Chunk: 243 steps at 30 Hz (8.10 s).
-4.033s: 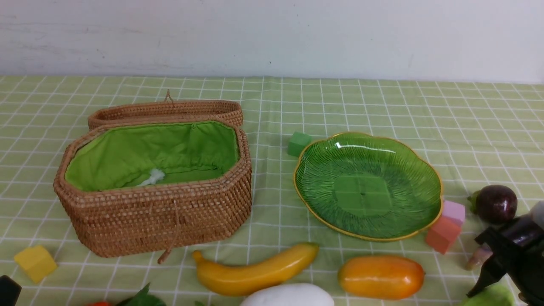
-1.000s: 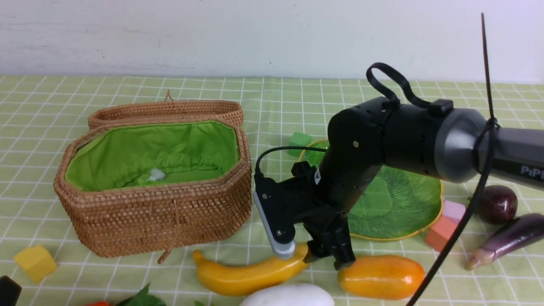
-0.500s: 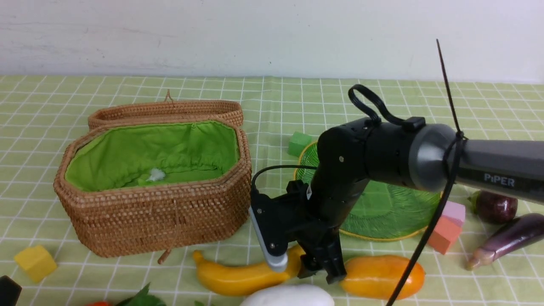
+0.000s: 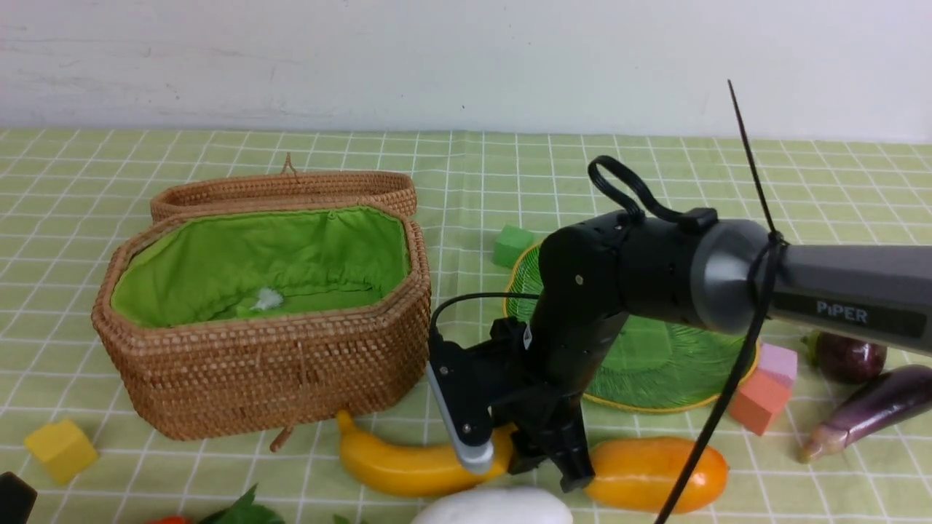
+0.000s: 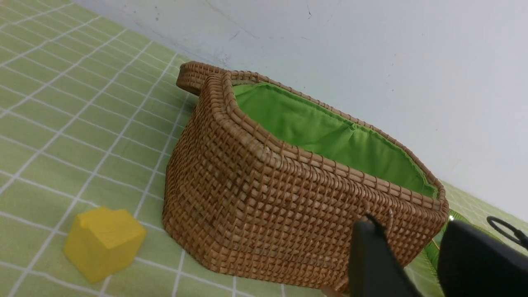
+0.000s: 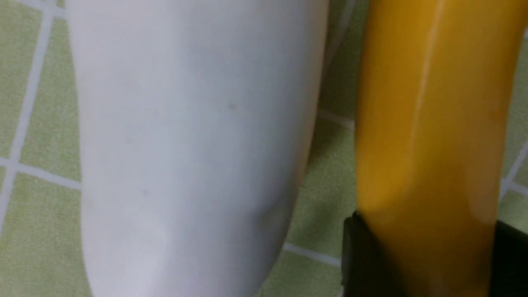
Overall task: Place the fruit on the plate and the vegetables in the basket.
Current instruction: Use the right arm to grab a banana and put it into the right plate, then use the right arm to grab a mango and put it into the right plate, then use the right arm to grab a mangosteen and put it into the right plate
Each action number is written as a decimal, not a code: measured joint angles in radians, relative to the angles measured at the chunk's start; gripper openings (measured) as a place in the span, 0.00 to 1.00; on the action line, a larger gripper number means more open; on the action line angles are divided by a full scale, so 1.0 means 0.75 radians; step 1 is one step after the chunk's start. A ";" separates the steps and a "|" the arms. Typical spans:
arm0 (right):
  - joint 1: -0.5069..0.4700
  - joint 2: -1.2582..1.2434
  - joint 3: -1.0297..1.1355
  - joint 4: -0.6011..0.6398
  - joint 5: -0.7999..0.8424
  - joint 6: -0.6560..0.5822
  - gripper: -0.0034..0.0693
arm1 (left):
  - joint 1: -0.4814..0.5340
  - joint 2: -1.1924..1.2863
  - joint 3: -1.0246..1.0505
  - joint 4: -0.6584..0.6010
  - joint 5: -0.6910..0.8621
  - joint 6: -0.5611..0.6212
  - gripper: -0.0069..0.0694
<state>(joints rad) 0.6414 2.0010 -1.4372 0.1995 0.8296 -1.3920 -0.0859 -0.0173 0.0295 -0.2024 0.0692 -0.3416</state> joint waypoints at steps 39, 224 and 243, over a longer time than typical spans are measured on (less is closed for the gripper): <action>-0.663 -0.034 0.001 0.241 -0.170 0.846 0.49 | 0.000 0.000 0.000 0.000 0.000 0.000 0.40; -0.939 -0.325 0.140 0.289 -0.276 1.153 0.83 | 0.000 0.000 0.000 -0.001 0.001 0.000 0.40; -0.718 -0.133 0.140 0.736 -0.603 0.996 0.94 | 0.000 0.000 0.000 -0.001 0.003 0.000 0.40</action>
<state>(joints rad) 0.1029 1.9012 -1.3323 0.7519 0.3775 -0.6451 -0.0859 -0.0173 0.0295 -0.2035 0.0713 -0.3416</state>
